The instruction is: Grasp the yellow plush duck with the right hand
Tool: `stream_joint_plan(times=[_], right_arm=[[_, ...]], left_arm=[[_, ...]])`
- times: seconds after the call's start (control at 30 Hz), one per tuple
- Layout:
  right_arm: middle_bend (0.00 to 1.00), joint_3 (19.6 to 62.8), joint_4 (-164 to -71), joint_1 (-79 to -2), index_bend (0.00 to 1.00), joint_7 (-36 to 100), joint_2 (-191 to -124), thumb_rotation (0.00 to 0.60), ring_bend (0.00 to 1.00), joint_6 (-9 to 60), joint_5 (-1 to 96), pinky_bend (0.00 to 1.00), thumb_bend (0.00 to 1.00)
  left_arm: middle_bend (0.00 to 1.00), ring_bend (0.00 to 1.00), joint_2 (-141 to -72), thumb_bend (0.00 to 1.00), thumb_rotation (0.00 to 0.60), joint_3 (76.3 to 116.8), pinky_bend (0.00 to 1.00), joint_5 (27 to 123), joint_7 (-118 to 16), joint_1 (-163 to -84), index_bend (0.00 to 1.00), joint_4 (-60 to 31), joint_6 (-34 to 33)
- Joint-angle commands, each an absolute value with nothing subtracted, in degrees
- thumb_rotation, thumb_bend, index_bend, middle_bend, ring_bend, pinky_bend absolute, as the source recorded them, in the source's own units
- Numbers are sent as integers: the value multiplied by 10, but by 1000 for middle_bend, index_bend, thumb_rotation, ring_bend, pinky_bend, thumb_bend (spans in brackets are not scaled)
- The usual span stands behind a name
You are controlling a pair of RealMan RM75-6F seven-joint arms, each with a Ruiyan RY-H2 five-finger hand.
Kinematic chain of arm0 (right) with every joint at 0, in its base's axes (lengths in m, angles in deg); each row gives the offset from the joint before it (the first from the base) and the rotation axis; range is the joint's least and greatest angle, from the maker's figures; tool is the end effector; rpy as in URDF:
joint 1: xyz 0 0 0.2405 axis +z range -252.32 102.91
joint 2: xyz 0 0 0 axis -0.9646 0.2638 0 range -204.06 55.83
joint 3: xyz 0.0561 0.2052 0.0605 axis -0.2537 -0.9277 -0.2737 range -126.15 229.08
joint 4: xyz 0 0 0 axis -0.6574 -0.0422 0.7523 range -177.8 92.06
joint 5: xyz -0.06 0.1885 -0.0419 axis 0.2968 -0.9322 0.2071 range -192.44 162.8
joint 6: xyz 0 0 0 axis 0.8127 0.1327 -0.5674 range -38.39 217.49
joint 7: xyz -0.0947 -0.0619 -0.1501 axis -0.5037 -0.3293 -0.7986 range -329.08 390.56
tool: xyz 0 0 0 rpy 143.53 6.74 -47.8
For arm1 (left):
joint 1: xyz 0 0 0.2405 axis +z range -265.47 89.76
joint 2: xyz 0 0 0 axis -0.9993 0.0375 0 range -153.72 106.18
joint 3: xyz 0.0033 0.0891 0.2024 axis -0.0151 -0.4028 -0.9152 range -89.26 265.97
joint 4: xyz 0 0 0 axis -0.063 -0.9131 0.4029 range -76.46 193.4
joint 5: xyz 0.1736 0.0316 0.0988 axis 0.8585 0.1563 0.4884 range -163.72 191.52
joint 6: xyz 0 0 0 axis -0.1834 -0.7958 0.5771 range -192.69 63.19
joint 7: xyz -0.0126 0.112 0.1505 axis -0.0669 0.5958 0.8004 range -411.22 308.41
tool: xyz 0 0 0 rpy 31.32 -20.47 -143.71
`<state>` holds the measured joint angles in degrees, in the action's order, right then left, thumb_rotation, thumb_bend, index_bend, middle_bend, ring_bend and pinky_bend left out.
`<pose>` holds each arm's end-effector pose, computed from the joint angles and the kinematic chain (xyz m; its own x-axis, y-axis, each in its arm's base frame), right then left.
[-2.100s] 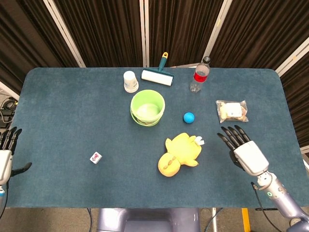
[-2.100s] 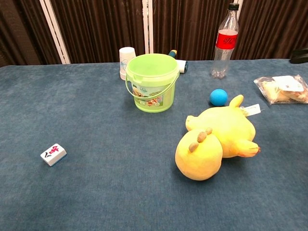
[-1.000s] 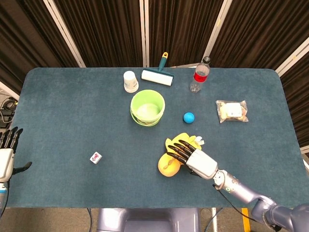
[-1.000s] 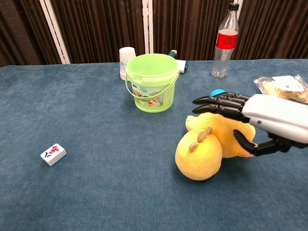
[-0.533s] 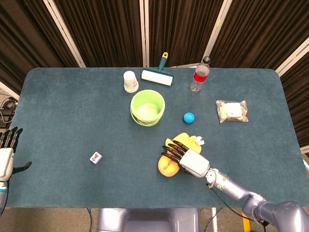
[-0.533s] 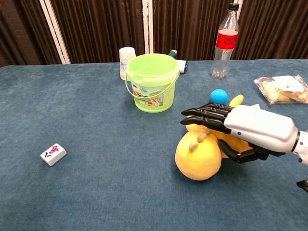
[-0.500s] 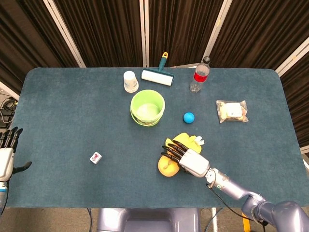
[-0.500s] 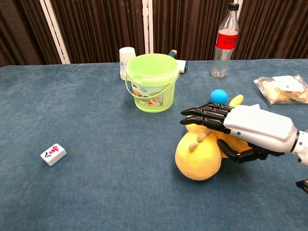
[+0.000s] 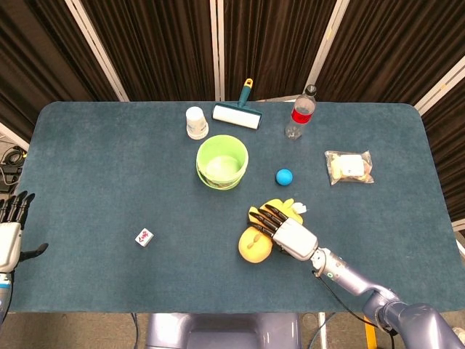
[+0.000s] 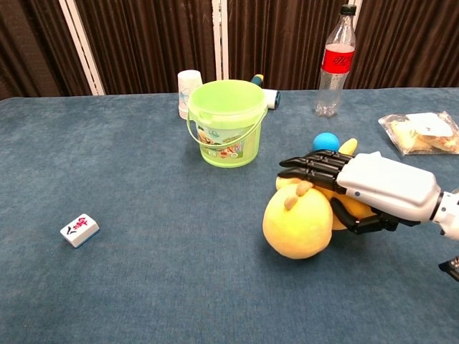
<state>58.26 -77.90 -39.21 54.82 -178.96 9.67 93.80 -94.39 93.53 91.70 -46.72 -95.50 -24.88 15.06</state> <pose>-0.1682 -0.3072 -0.0529 0.4880 -0.1113 0.8657 -0.5944 -0.7687 0.2363 -0.3116 0.2446 0.1357 0.4824 0.0376 0.8752 0.8698 0.0982 -0.4836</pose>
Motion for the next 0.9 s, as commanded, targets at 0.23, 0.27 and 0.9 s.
stream_joint_plan(times=[0.23,0.27,0.9], right_arm=[[0,579,-750,-395,0,551,-1791,600,0,118,911,0,894],[0,579,-749,-395,0,552,-1790,600,0,119,908,0,893],[0,623,-838,-419,0,496,-1766,600,0,71,935,0,887]], left_arm=[[0,0,-944,104,600,934,0,919,-468,-955,0,-250,153],[0,0,-944,103,600,934,0,920,-468,-955,0,-250,153],[0,0,-944,103,600,931,0,926,-466,-954,0,-253,156]])
